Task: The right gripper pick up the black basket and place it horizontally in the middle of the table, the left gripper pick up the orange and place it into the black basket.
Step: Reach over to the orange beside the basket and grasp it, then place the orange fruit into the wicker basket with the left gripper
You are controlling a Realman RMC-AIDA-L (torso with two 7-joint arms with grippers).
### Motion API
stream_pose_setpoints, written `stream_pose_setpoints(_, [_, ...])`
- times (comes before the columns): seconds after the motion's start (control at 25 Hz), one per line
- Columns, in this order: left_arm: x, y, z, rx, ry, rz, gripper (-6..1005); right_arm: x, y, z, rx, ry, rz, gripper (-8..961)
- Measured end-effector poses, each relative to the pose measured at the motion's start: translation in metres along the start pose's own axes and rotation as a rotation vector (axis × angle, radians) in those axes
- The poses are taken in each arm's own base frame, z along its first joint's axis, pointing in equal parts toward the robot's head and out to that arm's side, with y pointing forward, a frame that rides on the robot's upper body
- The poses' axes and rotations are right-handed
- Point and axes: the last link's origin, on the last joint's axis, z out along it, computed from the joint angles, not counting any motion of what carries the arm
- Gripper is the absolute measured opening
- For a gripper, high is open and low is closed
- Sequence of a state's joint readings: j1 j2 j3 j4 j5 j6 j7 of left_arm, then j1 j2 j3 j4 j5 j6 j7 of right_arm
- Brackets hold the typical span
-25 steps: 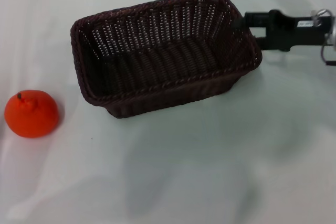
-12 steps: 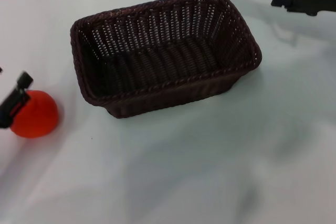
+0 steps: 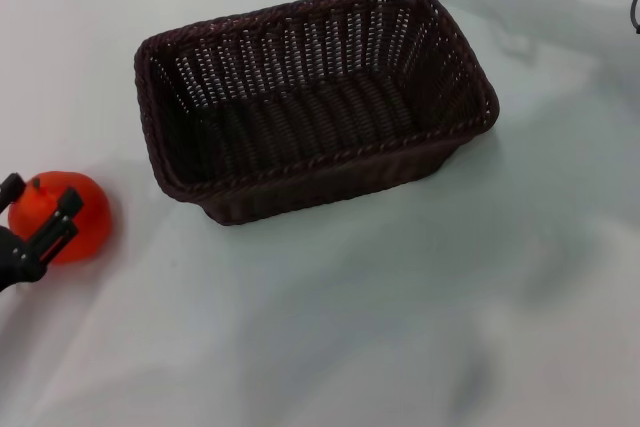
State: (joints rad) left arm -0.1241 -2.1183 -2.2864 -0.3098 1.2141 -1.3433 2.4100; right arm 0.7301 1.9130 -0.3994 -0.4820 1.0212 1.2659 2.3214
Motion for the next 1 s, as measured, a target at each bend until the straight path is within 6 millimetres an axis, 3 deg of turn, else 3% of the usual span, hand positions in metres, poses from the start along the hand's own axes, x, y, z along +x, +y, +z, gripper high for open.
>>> stream_pose_setpoints(0.28, [-0.003, -0.007, 0.003, 0.043, -0.034, 0.002, 727, 0.001, 0.002, -0.001, -0.006, 0.018, 0.007, 779])
stream_pose_setpoints(0.4, [-0.002, -0.008, 0.004, 0.044, -0.03, 0.006, 509, 0.001, 0.003, -0.002, -0.004, 0.026, 0.008, 778])
stream_pose_setpoints(0.76, [0.004, -0.006, 0.008, 0.039, 0.007, -0.012, 354, 0.002, 0.005, -0.002, -0.013, 0.037, 0.007, 779])
stream_pose_setpoints(1.0, [0.032, 0.001, 0.015, 0.009, 0.203, -0.082, 279, 0.001, 0.01, -0.005, -0.025, 0.054, 0.013, 775])
